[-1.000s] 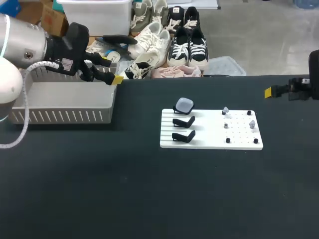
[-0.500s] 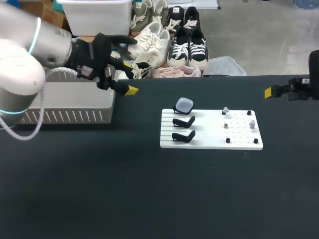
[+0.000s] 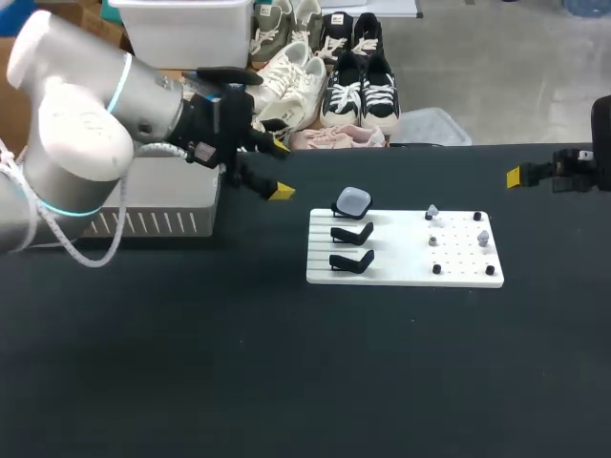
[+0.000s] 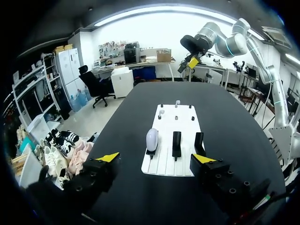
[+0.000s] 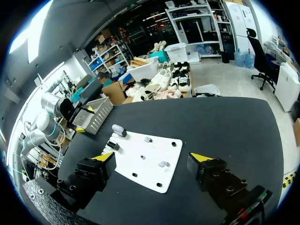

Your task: Pick up each earbud case from the left stands, insert the matching earbuds, close the lid, and place the case in the box.

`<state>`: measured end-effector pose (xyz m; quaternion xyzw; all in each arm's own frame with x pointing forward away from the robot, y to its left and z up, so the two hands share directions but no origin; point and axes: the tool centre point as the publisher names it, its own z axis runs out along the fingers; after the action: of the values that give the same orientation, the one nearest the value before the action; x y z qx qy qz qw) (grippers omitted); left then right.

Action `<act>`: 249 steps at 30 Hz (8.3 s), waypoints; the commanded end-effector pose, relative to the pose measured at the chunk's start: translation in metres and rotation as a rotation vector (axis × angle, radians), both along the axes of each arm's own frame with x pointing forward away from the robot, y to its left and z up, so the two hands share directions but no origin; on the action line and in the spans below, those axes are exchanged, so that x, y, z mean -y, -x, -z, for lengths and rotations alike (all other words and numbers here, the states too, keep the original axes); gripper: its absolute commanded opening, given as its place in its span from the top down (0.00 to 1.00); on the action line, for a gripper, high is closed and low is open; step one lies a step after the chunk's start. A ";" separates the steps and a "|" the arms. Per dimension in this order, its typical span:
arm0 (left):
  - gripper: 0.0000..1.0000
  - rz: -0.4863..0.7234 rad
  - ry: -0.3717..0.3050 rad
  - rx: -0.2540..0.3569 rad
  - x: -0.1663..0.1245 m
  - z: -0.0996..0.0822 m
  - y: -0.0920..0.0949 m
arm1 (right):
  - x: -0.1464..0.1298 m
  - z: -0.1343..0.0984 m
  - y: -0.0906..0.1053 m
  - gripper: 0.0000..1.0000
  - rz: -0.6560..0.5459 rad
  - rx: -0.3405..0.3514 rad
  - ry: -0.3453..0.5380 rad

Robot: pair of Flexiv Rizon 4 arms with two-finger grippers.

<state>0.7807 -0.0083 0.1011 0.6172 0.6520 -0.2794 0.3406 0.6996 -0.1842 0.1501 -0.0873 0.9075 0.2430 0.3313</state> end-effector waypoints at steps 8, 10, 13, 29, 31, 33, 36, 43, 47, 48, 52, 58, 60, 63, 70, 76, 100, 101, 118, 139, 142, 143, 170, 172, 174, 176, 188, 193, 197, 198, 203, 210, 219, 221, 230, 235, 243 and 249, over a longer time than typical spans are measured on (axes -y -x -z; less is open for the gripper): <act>0.00 0.078 0.020 -0.012 0.025 0.033 -0.005 | 0.001 0.000 -0.001 0.00 -0.006 -0.001 -0.004; 0.00 0.091 0.027 -0.005 0.028 0.036 -0.007 | 0.001 0.000 -0.001 0.00 -0.006 -0.001 -0.004; 0.00 0.098 0.027 -0.016 0.031 0.039 -0.009 | 0.001 0.000 -0.001 0.00 -0.006 -0.001 -0.004; 0.00 0.094 0.045 -0.121 0.053 0.055 -0.017 | 0.001 0.000 -0.001 0.00 -0.006 -0.001 -0.004; 0.00 0.091 0.063 -0.147 0.056 0.057 -0.018 | 0.001 0.000 -0.001 0.00 -0.006 -0.001 -0.004; 0.00 0.096 0.067 -0.141 0.059 0.058 -0.020 | 0.001 0.000 -0.001 0.00 -0.006 -0.001 -0.004; 0.00 0.103 0.078 -0.133 0.064 0.059 -0.022 | 0.001 0.000 -0.001 0.00 -0.006 -0.001 -0.004; 0.15 0.116 0.082 -0.130 0.068 0.063 -0.028 | 0.001 0.000 -0.001 0.00 -0.006 -0.001 -0.004; 0.50 0.107 0.096 -0.128 0.072 0.065 -0.030 | 0.001 0.000 -0.001 0.00 -0.006 -0.001 -0.004; 0.49 0.105 0.100 -0.127 0.072 0.065 -0.031 | 0.001 0.000 -0.001 0.00 -0.006 -0.001 -0.004; 0.45 0.102 0.108 -0.121 0.072 0.067 -0.031 | 0.001 0.000 -0.001 0.00 -0.006 -0.001 -0.004; 0.22 0.110 0.117 -0.118 0.072 0.072 -0.028 | 0.001 0.000 -0.001 0.00 -0.006 -0.001 -0.004; 0.22 0.112 0.119 -0.121 0.072 0.074 -0.028 | 0.001 0.000 -0.001 0.00 -0.006 -0.001 -0.004; 0.23 0.115 0.121 -0.124 0.074 0.077 -0.027 | 0.001 0.000 -0.001 0.00 -0.006 -0.001 -0.004; 0.27 0.115 0.137 -0.124 0.081 0.081 -0.029 | 0.001 0.000 -0.001 0.00 -0.006 -0.001 -0.004; 0.29 0.129 0.144 -0.109 0.086 0.082 -0.031 | 0.001 0.000 -0.001 0.00 -0.006 -0.001 -0.004; 0.48 0.162 0.141 -0.083 0.093 0.085 -0.034 | 0.001 0.000 -0.001 0.00 -0.006 -0.001 -0.004; 0.50 0.164 0.141 -0.082 0.093 0.085 -0.033 | 0.001 0.000 -0.001 0.00 -0.006 -0.001 -0.004; 0.57 0.175 0.147 -0.071 0.096 0.085 -0.029 | 0.001 0.000 -0.001 0.00 -0.006 -0.001 -0.004; 1.00 0.172 0.179 -0.056 0.081 0.074 -0.023 | 0.001 0.000 -0.001 0.00 -0.006 -0.001 -0.004; 1.00 0.168 0.215 -0.057 0.069 0.058 -0.017 | 0.001 0.000 -0.001 0.00 -0.006 -0.001 -0.004; 1.00 0.170 0.224 -0.059 0.066 0.053 -0.014 | 0.001 0.000 -0.001 0.00 -0.006 -0.001 -0.004; 1.00 0.070 0.418 0.115 0.036 -0.044 0.100 | 0.001 0.000 -0.001 0.00 -0.006 -0.001 -0.004; 1.00 0.085 0.429 0.109 0.036 -0.048 0.107 | 0.001 0.000 -0.001 0.00 -0.006 -0.001 -0.004; 1.00 0.096 0.439 0.105 0.037 -0.050 0.113 | 0.001 0.000 -0.001 0.00 -0.006 -0.001 -0.004; 1.00 0.101 0.451 0.092 0.038 -0.052 0.120 | 0.001 0.000 -0.001 0.00 -0.006 -0.001 -0.004; 1.00 0.082 0.472 0.076 0.040 -0.055 0.130 | 0.001 0.000 -0.001 0.00 -0.006 -0.001 -0.004; 1.00 0.082 0.472 0.076 0.040 -0.055 0.130 | 0.001 0.000 -0.001 0.00 -0.006 -0.001 -0.004; 1.00 0.082 0.472 0.076 0.040 -0.055 0.130 | 0.001 0.000 -0.001 0.00 -0.006 -0.001 -0.004; 1.00 0.082 0.472 0.076 0.040 -0.055 0.130 | 0.001 0.000 -0.001 0.00 -0.006 -0.001 -0.004; 1.00 0.082 0.472 0.076 0.040 -0.055 0.130 | 0.001 0.000 -0.001 0.00 -0.006 -0.001 -0.004; 1.00 0.096 0.537 0.061 0.046 -0.053 0.137 | 0.001 0.000 -0.001 0.00 -0.006 -0.001 -0.004; 1.00 0.187 0.586 0.012 0.063 -0.043 0.136 | 0.001 0.000 -0.001 0.00 -0.006 -0.001 -0.004; 1.00 0.200 0.580 0.010 0.066 -0.042 0.135 | 0.001 0.000 -0.001 0.00 -0.006 -0.001 -0.004; 1.00 0.251 0.587 -0.010 0.077 -0.039 0.126 | -0.018 0.000 0.016 0.00 -0.087 0.002 0.041; 1.00 0.263 0.587 -0.022 0.082 -0.035 0.124 | -0.047 -0.014 0.037 0.00 -0.159 0.034 0.104; 1.00 0.256 0.569 -0.033 0.084 -0.028 0.122 | -0.095 -0.036 0.061 0.00 -0.278 0.079 0.112; 1.00 0.232 0.554 -0.032 0.083 -0.023 0.119 | -0.122 -0.040 0.074 0.00 -0.350 0.072 0.144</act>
<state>0.6619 -0.0900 0.1251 0.5669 0.4796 -0.4946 0.4515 0.6291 -0.0702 0.1854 -0.2753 0.8781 0.2329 0.3145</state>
